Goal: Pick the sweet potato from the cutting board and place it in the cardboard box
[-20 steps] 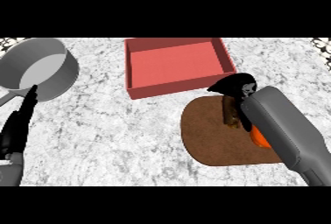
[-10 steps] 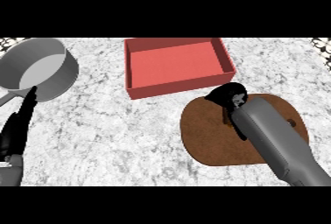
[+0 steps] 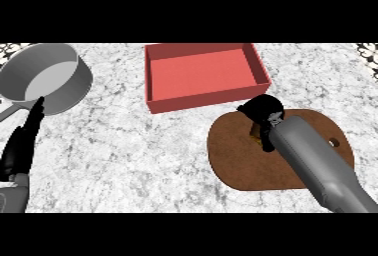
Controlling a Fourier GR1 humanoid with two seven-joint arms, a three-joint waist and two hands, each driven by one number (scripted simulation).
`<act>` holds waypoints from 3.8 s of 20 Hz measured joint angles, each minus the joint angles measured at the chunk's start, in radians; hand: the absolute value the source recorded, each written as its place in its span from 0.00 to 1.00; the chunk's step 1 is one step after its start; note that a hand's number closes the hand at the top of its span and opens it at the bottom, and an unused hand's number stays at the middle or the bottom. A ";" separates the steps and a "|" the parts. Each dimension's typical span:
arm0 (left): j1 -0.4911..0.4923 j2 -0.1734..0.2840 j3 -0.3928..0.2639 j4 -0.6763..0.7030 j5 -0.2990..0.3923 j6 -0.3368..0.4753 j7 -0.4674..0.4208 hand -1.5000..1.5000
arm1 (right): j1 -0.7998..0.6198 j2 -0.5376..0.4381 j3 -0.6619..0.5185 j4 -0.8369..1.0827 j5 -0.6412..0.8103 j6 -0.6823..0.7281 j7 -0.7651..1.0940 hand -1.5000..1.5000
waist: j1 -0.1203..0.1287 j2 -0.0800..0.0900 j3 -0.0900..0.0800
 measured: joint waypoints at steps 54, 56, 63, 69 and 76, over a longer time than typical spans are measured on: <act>-0.045 -0.028 0.014 0.006 -0.037 -0.037 -0.006 0.50 | -0.494 0.279 -0.636 0.181 -0.051 -1.004 0.596 1.00 | 0.034 0.026 0.003; -0.046 -0.031 0.011 0.007 -0.041 -0.035 -0.016 0.50 | -0.524 0.264 -0.664 0.271 -0.059 -1.050 0.566 1.00 | 0.043 0.029 0.002; -0.069 -0.035 0.004 0.016 -0.042 -0.043 -0.020 0.50 | -0.593 0.216 -0.736 0.509 -0.069 -1.157 0.533 0.00 | 0.064 0.041 0.002; -0.084 -0.038 -0.005 0.010 -0.045 -0.049 -0.014 0.50 | -0.608 0.213 -0.822 0.612 -0.133 -1.226 0.521 0.00 | 0.086 0.051 0.003; -0.086 -0.046 -0.010 -0.001 -0.046 -0.051 -0.006 0.50 | -0.601 0.214 -0.871 0.646 -0.178 -1.335 0.389 0.00 | 0.092 0.052 0.004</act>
